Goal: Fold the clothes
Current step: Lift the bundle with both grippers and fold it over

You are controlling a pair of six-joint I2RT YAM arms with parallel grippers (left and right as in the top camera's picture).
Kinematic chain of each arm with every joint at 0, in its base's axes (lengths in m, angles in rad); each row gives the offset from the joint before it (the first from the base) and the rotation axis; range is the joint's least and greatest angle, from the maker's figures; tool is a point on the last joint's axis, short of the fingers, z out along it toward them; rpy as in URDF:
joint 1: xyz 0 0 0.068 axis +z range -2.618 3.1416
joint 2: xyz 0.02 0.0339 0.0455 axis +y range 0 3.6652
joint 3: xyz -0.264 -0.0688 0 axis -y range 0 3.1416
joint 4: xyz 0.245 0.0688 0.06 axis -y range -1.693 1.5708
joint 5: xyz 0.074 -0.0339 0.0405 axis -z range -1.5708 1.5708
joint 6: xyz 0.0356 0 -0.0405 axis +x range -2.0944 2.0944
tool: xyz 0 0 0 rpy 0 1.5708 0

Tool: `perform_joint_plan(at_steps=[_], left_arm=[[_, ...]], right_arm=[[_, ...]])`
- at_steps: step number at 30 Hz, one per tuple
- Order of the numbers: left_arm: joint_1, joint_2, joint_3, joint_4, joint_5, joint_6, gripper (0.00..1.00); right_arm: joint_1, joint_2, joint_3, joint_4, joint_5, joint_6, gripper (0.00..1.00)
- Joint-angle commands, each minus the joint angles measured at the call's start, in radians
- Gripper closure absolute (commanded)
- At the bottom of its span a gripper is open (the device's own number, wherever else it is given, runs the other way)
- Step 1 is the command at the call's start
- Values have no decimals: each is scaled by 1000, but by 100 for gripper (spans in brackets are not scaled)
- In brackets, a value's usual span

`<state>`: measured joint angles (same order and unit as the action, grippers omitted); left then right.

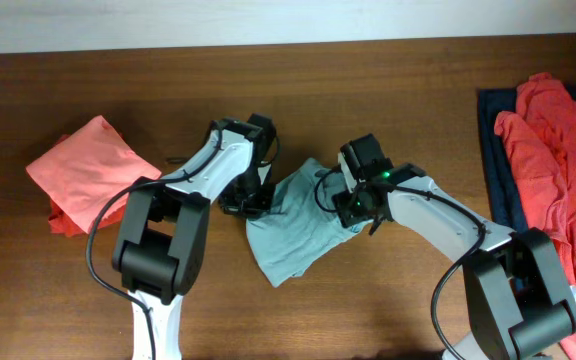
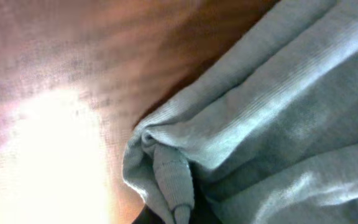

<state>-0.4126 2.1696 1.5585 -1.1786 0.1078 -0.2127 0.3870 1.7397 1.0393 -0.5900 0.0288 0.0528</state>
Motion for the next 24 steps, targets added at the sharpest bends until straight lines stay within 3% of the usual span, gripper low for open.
perform_joint_plan(at_steps=[1, 5, 6, 8, 9, 13, 19, 24], left_arm=[[-26, 21, -19, -14, 7, -57, 96], [-19, -37, -19, 0, -52, -65, 92], [-10, -66, -19, 12, -100, -64, 84], [8, -108, -19, 37, -148, -63, 36], [17, -122, -19, 45, -154, -63, 29], [30, -133, -19, 50, -117, -40, 30], [20, -133, -19, 110, 135, 214, 44], [21, -133, -19, 108, 190, 321, 46]], right_arm=[[5, 1, 10, 1, 32, 8, 24], [5, -41, 47, -92, 20, 8, 21], [5, -71, 61, -125, 2, 8, 21], [5, -143, 85, -182, -80, 8, 19], [5, -182, 89, -210, -133, 8, 19], [5, -229, 89, -268, -224, 10, 20], [6, -131, 47, -267, -279, 95, 37], [6, -68, 47, -267, -358, 95, 38]])
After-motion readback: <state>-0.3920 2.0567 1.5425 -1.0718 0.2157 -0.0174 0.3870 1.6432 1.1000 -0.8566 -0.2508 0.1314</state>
